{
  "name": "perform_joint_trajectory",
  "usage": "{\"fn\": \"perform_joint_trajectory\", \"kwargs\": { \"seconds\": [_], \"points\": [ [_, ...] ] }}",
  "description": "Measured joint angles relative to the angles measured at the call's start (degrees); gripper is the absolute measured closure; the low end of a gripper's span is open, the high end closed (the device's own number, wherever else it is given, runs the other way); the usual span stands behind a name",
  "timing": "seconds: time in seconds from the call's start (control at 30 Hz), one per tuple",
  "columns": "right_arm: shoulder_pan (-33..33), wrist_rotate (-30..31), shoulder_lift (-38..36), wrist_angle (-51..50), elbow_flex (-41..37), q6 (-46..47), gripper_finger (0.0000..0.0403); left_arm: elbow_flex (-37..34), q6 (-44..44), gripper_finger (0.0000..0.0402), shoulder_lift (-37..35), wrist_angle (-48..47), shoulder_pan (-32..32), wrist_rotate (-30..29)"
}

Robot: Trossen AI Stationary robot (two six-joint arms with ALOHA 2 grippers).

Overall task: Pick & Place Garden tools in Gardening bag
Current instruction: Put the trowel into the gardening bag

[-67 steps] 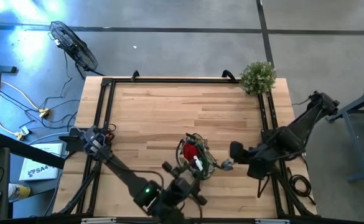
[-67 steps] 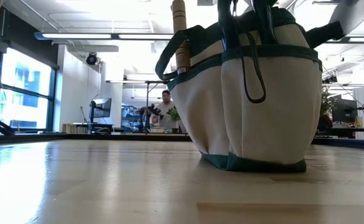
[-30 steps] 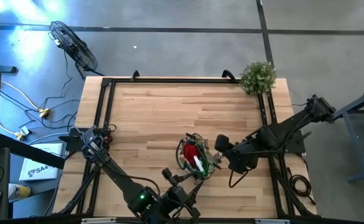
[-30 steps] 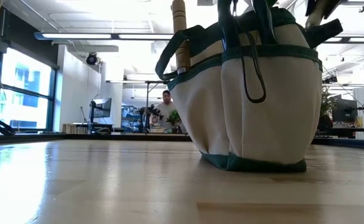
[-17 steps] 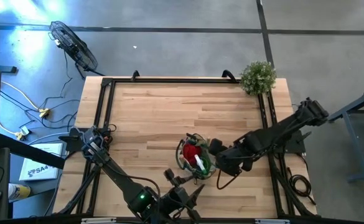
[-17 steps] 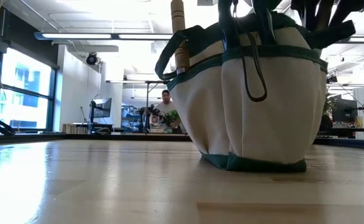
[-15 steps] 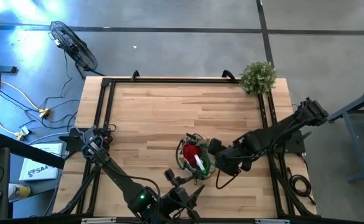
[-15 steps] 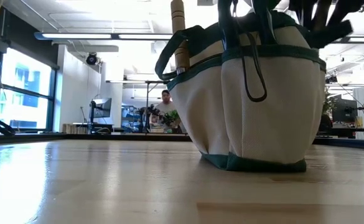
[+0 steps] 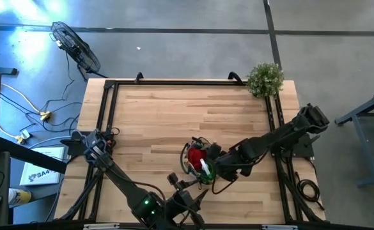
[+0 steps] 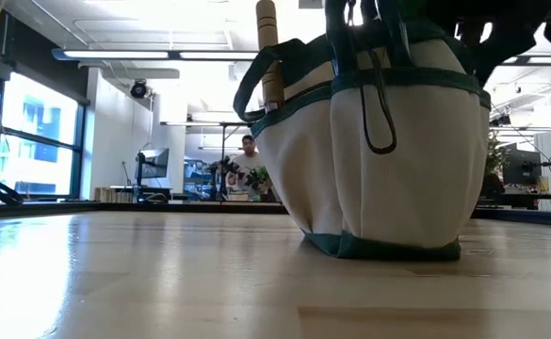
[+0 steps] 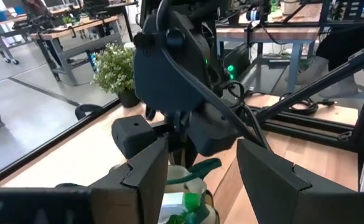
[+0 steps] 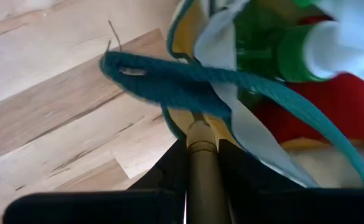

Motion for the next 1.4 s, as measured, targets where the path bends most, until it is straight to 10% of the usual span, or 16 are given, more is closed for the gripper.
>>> {"fn": "perform_joint_trajectory", "kwargs": {
  "seconds": [0.87, 1.4],
  "points": [
    [1.3, 2.4, 1.6, 0.9, 0.0, 10.5, 0.0219, 0.0, -0.4, 0.0217, 0.7, -3.6, 0.4, 2.4],
    [16.1, 54.2, -1.6, 10.3, 2.6, 1.9, 0.0175, 0.0, 5.0, 0.0217, -9.0, -3.3, 0.4, 7.1]
  ]
}}
